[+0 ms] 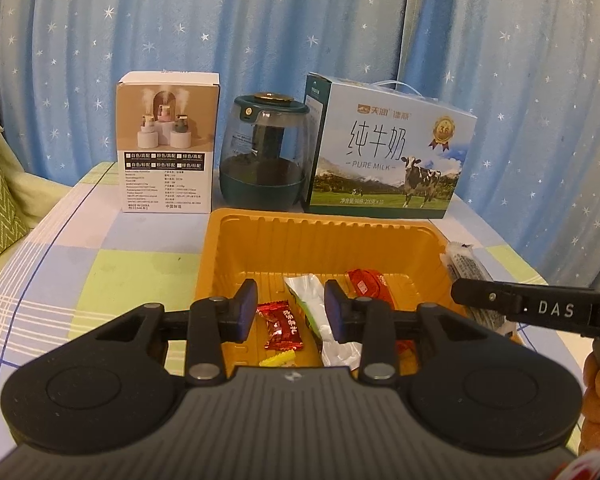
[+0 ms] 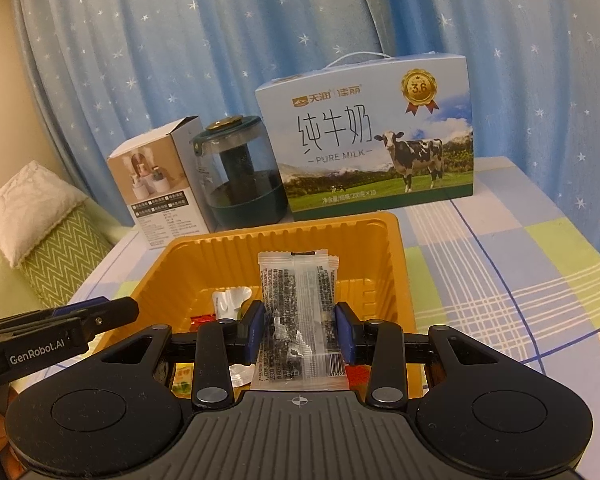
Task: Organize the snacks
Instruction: 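Open both grippers to release the candy and snack bag into the tray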
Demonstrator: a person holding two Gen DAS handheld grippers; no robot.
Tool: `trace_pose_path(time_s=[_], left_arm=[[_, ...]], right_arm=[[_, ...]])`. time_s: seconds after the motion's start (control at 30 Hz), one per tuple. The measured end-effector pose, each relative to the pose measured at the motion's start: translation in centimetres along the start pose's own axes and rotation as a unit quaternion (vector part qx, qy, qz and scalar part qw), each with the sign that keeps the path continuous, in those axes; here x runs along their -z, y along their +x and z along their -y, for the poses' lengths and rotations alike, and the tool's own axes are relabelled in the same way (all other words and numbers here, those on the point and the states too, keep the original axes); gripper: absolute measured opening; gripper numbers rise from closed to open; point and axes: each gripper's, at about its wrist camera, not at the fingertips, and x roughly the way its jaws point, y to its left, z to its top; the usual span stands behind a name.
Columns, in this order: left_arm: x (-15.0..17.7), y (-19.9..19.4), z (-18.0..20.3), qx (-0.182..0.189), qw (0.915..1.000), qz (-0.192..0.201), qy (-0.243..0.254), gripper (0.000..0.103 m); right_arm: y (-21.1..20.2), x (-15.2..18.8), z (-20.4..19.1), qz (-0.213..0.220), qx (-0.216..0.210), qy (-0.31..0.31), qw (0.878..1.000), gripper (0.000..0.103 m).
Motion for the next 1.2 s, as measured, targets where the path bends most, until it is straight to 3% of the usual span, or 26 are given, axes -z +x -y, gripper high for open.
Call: trace_pose_path(time_s=[0.67, 0.8, 0.83, 0.87, 0.9, 1.2], left_arm=[[0.7, 0.1, 0.6, 0.008, 0.9998, -0.011, 0.015, 0.033], [0.9, 0.1, 0.6, 0.009, 0.9997, -0.015, 0.016, 0.032], [1.0, 0.1, 0.7, 0.009, 0.9997, -0.015, 0.017, 0.033], [1.1, 0.0, 0.6, 0.009, 0.9997, -0.016, 0.017, 0.032], [1.1, 0.0, 0.6, 0.009, 0.9997, -0.016, 0.018, 0.032], [1.2, 0.0, 0.6, 0.008, 0.9997, -0.017, 0.017, 0.032]], right_arm=[[0.6, 0.1, -0.7, -0.001, -0.004, 0.002, 1.000, 0.038], [1.1, 0.1, -0.4, 0.014, -0.030, 0.007, 0.999, 0.039], [1.2, 0.1, -0.2, 0.017, -0.031, 0.011, 0.999, 0.044], [1.2, 0.1, -0.1, 0.018, -0.023, 0.017, 0.999, 0.063], [1.2, 0.1, 0.2, 0.019, -0.020, 0.026, 0.999, 0.070], [0.9, 0.0, 0.9, 0.017, -0.009, 0.036, 0.999, 0.072]])
